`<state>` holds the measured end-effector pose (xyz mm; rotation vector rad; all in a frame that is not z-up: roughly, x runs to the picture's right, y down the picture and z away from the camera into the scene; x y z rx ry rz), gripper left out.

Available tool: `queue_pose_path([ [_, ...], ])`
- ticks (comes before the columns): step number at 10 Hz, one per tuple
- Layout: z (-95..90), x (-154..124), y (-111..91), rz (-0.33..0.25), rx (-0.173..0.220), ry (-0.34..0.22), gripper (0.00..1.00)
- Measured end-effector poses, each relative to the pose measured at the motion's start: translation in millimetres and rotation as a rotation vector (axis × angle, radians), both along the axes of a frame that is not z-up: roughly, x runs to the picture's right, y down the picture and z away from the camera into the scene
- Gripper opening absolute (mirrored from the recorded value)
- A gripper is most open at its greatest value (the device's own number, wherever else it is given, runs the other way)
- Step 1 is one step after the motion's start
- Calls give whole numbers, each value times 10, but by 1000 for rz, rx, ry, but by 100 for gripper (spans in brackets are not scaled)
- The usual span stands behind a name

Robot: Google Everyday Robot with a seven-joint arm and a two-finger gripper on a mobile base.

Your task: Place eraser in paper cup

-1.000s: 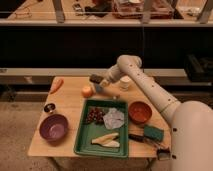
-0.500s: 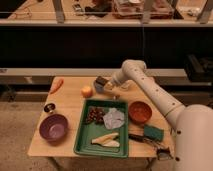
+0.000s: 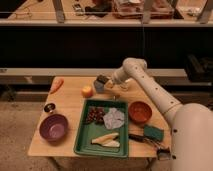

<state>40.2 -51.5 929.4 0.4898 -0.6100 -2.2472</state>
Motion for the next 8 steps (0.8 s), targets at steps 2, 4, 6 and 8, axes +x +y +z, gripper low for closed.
queue_pose_path([
  [2,47,259,-274,58,4,2,0],
  [4,-89,380,-418,82,23,-22,0],
  [6,-282,294,-450,73,51,-68,0],
  [8,-501,189,-419,68,70,-127,0],
])
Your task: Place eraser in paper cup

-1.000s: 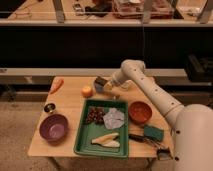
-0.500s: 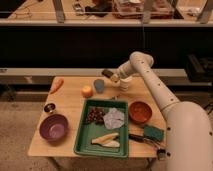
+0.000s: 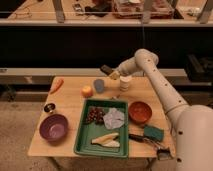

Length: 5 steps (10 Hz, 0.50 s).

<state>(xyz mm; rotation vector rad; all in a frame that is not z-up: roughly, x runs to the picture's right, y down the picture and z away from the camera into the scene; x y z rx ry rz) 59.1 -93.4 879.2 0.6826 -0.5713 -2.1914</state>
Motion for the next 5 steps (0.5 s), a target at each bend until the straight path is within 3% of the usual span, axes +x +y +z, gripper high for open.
queue_pose_path([
  [3,-296,106,131,-27,16,-7,0],
  [5,-282,283,232,-22,-13,24,0],
])
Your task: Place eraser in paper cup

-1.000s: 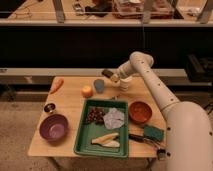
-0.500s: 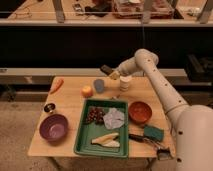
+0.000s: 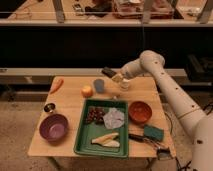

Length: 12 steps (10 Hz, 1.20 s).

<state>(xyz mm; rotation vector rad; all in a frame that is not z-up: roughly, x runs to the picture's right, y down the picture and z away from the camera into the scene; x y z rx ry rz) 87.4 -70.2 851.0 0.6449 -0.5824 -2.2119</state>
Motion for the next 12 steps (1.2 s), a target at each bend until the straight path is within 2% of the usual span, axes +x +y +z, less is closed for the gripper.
queue_pose_path([
  [3,65,396,201,47,-50,65,0],
  [6,76,957,390,140,-99,140,0],
  [8,77,1485,583,225,-141,217,0],
  [10,74,1848,737,288,-173,279,0],
  [11,65,2090,857,335,-197,330,0],
  [12,54,2218,928,363,-211,366,0],
])
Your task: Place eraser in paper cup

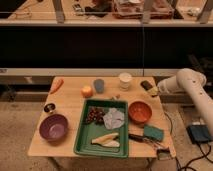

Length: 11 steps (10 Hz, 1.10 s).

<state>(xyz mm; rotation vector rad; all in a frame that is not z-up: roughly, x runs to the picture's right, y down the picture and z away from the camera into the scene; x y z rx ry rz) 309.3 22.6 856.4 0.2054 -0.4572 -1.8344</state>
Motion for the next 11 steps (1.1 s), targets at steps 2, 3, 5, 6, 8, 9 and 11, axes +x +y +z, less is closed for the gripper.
queue_pose_path([
  [2,-29,170,109,46,-24,63,0],
  [3,-33,192,131,56,-30,79,0],
  [5,-39,234,137,71,-32,119,0],
  [6,-26,197,100,67,-29,115,0],
  [8,14,122,29,50,-23,106,0],
  [9,32,117,-5,40,-21,106,0],
  [11,60,97,-71,25,-17,105,0],
])
